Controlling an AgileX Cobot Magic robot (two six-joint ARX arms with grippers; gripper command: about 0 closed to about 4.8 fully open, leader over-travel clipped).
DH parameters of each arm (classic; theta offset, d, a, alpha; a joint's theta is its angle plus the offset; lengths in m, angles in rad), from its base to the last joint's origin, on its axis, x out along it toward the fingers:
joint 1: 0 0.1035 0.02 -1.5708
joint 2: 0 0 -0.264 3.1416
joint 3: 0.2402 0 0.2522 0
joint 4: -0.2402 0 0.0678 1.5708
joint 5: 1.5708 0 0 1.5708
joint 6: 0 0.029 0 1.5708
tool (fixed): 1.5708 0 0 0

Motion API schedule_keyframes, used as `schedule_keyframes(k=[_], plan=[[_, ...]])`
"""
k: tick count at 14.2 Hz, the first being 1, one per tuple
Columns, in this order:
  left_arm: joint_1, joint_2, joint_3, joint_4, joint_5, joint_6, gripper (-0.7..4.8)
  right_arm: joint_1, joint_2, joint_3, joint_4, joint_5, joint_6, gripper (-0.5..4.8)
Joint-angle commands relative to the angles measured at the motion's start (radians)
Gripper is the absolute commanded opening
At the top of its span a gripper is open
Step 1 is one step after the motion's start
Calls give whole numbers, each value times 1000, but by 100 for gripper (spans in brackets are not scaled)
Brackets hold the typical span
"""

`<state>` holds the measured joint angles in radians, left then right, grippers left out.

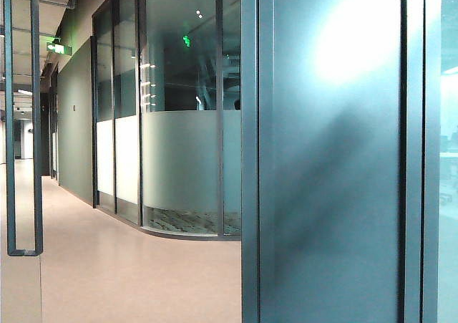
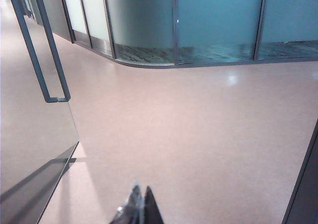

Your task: Raise the arm to find the leftmost switch on the wall and turn on the lights.

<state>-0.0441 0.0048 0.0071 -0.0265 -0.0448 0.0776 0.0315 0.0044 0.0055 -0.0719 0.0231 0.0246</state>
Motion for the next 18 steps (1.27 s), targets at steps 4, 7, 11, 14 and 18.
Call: schedule_keyframes(k=[4,7,11,14,18], plan=[[2,-1,2,18,1,0,-5,0,-3,-2,18,2,1,-1],[2,-1,2,61,5,-48,-5,0,-3,-2,67,1,1,-1],[2,-1,7,478,49,-253,-5,2,-3,3,485,-45,9,-1],[2,4,185,512,4,-250,-5,-1,5,195,539,79,8,-1],[2,176,507,440,-56,-249,-5,0,221,524,539,158,8,-1]])
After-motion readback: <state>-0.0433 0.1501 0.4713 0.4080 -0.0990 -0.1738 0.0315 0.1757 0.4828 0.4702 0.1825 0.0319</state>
